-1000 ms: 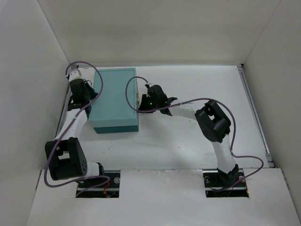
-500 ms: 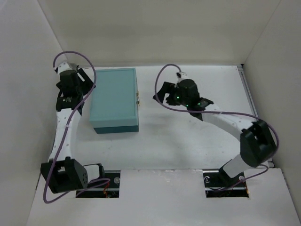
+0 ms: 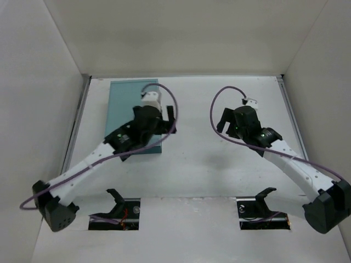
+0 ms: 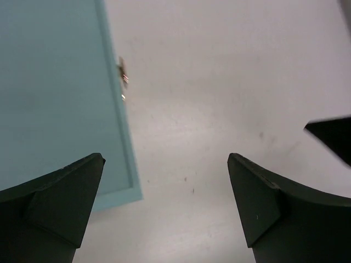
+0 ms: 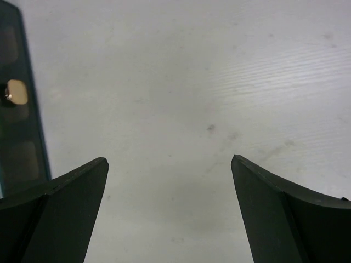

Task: Organize the makeup

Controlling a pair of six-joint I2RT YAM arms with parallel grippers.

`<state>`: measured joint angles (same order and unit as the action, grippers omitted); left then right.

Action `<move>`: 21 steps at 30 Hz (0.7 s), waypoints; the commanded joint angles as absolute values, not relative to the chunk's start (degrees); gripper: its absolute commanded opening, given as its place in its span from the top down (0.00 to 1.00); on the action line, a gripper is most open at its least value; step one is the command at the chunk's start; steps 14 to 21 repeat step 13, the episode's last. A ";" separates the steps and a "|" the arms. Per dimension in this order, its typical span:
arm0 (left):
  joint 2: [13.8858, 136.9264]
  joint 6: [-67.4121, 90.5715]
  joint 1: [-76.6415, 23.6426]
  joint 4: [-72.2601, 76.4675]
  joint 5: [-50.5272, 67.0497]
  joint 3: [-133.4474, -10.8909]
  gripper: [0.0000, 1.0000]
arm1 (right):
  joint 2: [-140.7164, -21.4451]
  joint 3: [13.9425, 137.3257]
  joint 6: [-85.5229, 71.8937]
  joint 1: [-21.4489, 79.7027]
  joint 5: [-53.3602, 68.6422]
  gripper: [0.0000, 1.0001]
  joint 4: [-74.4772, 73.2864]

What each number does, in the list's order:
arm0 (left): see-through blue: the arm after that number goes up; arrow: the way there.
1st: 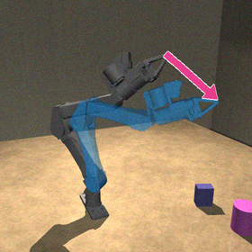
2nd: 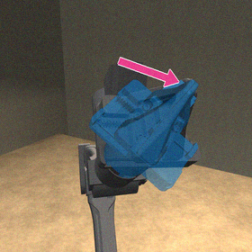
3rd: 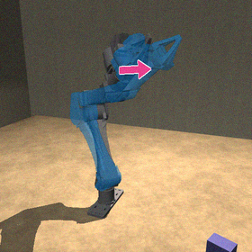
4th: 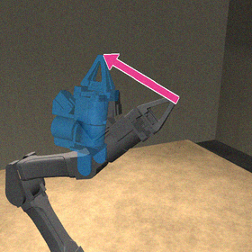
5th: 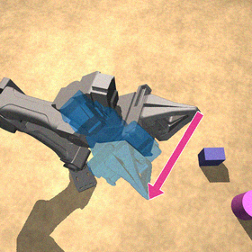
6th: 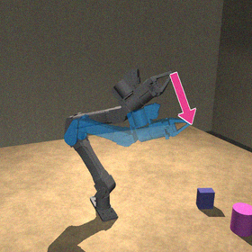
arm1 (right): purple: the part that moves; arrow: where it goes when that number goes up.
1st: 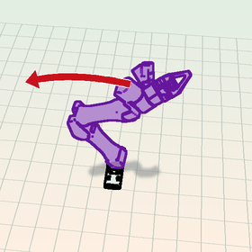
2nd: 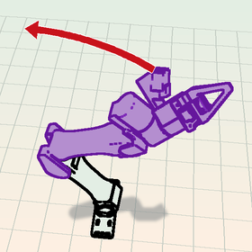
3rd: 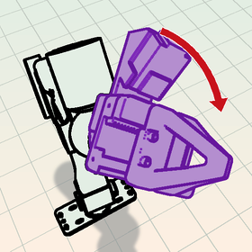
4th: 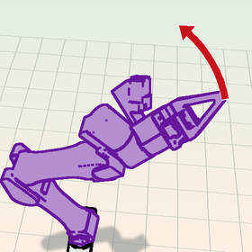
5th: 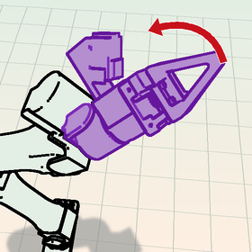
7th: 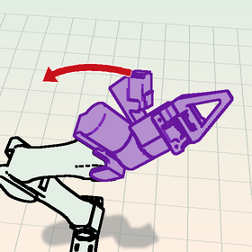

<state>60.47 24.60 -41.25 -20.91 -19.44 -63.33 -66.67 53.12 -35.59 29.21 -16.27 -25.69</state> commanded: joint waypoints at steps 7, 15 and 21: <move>72.59 27.51 -60.51 -20.31 -31.56 -62.23 0.00 | -53.45 46.06 -35.25 24.65 -22.76 0.00 -33.22; 73.47 28.21 -60.16 -20.21 -31.03 -62.40 0.00 | -47.91 43.95 -34.01 22.72 -22.41 0.00 -33.66; 73.47 28.21 -60.16 -20.21 -31.03 -62.40 0.00 | -47.91 43.95 -34.01 22.72 -22.41 0.00 -33.66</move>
